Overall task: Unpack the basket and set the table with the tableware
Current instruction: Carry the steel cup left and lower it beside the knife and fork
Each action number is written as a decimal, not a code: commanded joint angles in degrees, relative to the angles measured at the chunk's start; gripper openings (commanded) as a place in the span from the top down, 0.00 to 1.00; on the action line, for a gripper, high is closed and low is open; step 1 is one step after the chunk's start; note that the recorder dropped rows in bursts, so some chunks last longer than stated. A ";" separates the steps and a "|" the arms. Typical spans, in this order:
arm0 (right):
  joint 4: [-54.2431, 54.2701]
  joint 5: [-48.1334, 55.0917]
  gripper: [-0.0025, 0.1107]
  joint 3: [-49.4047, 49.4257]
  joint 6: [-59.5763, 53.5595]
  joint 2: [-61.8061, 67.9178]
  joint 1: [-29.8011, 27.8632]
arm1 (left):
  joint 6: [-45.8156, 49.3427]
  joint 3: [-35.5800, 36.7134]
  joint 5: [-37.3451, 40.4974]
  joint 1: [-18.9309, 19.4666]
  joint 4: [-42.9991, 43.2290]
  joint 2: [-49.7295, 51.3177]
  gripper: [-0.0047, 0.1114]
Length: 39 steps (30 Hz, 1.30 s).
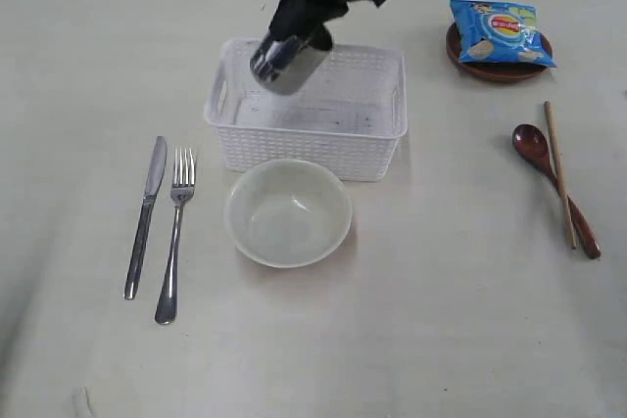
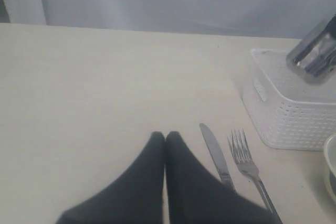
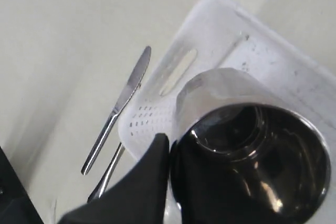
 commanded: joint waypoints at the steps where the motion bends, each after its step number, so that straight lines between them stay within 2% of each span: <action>1: -5.26 -0.03 0.98 -4.39 2.43 -5.56 2.27 | 0.17 0.21 -0.12 -0.27 0.05 -0.21 0.96; 3: -7.97 -0.03 0.98 -6.37 3.03 -6.18 4.30 | 0.17 0.21 -0.12 -0.27 0.05 -0.21 0.96; 13: -27.54 -0.03 0.98 -15.31 9.27 -0.53 21.95 | 0.17 0.21 -0.12 -0.27 0.05 -0.21 0.96; 18: -32.24 -0.03 0.98 -21.09 10.90 5.83 27.03 | 0.17 0.21 -0.12 -0.27 0.05 -0.21 0.96; 26: -36.58 -0.03 0.98 -26.69 11.57 13.11 27.93 | 0.17 0.21 -0.12 -0.27 0.05 -0.21 0.96; 39: -46.55 -0.03 0.98 -26.69 12.81 15.77 27.62 | 0.17 0.21 -0.12 -0.27 0.05 -0.21 0.96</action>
